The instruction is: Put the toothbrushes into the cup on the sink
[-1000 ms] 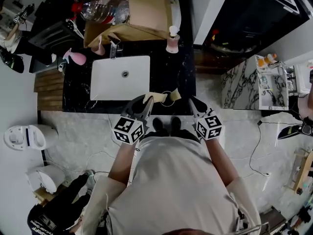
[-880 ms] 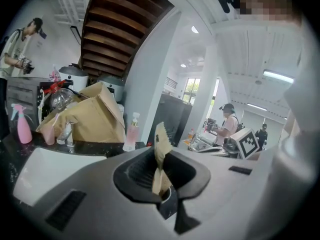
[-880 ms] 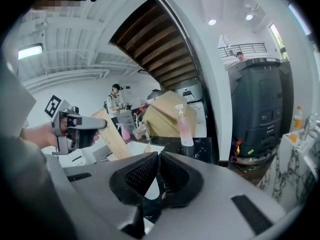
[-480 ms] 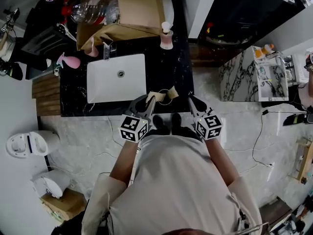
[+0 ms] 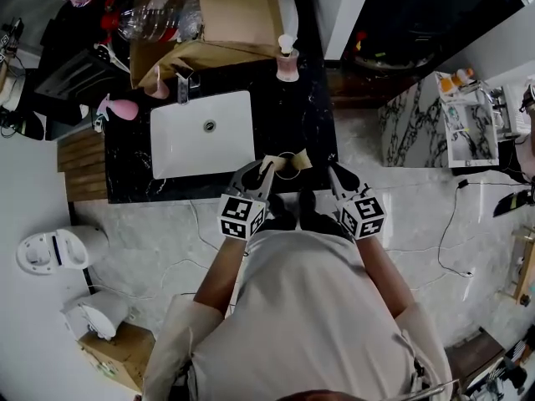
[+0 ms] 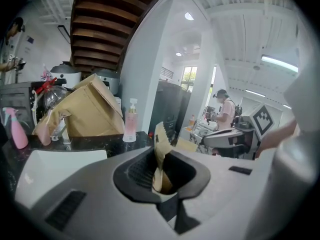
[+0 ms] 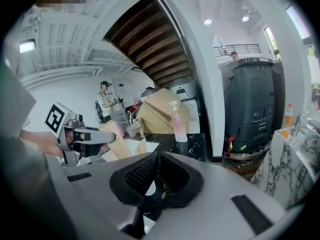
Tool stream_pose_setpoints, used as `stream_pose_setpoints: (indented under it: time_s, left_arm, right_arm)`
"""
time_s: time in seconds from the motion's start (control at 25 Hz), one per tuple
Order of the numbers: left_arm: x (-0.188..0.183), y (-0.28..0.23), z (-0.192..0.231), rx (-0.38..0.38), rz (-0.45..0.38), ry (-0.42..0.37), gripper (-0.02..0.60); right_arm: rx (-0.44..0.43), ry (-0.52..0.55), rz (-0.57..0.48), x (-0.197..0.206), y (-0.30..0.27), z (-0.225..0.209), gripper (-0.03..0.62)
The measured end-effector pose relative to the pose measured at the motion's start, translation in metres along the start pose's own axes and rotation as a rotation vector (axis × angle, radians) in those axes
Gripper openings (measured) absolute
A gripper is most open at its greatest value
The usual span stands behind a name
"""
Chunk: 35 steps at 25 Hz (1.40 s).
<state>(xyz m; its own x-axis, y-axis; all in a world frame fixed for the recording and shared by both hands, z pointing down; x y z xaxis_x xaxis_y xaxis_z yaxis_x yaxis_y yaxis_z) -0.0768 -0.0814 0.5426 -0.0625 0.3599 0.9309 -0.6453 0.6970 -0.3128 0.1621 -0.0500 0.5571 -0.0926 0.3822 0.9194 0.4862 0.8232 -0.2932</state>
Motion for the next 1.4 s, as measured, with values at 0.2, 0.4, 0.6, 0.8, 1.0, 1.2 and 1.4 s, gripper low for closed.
stream_pose_setpoints:
  time_s: [0.2, 0.4, 0.6, 0.8, 1.0, 1.2, 1.4]
  left_arm:
    - [0.008, -0.008, 0.0, 0.005, 0.022, -0.016, 0.043]
    - [0.022, -0.015, 0.002, 0.013, 0.036, -0.013, 0.043]
    - [0.036, -0.026, -0.003, 0.031, 0.085, -0.013, 0.046]
    - [0.048, -0.03, -0.002, 0.012, 0.09, -0.008, 0.058]
    - [0.056, -0.031, -0.001, 0.003, 0.103, 0.009, 0.124]
    - [0.059, -0.029, -0.001, 0.001, 0.102, 0.026, 0.153]
    - [0.051, -0.024, 0.0, 0.005, 0.079, 0.033, 0.153]
  right_arm:
    - [0.004, 0.019, 0.002, 0.001, -0.003, 0.0, 0.04]
    - [0.011, 0.015, 0.003, 0.001, -0.005, 0.0, 0.04]
    - [0.015, 0.019, 0.002, 0.0, -0.003, 0.0, 0.04]
    - [0.023, 0.019, 0.007, 0.002, 0.001, 0.0, 0.04]
    - [0.031, 0.017, 0.014, 0.004, 0.005, -0.001, 0.04]
    - [0.027, 0.018, 0.022, 0.006, 0.006, 0.0, 0.04]
    - [0.01, 0.03, 0.013, 0.0, 0.003, 0.003, 0.04]
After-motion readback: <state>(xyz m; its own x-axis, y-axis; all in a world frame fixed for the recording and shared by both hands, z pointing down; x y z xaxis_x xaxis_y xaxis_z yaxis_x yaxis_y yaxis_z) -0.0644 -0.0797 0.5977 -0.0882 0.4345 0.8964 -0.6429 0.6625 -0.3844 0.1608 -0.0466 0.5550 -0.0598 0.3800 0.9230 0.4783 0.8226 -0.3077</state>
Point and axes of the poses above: the fingertips, and each gripper's own axes: y backward along the fingers, z to its left, x out of its underside, the point moved 8 cm from there along y, backward along the fingers, and after that the axes turned 9 degrees about -z, right-handed, at the moved point
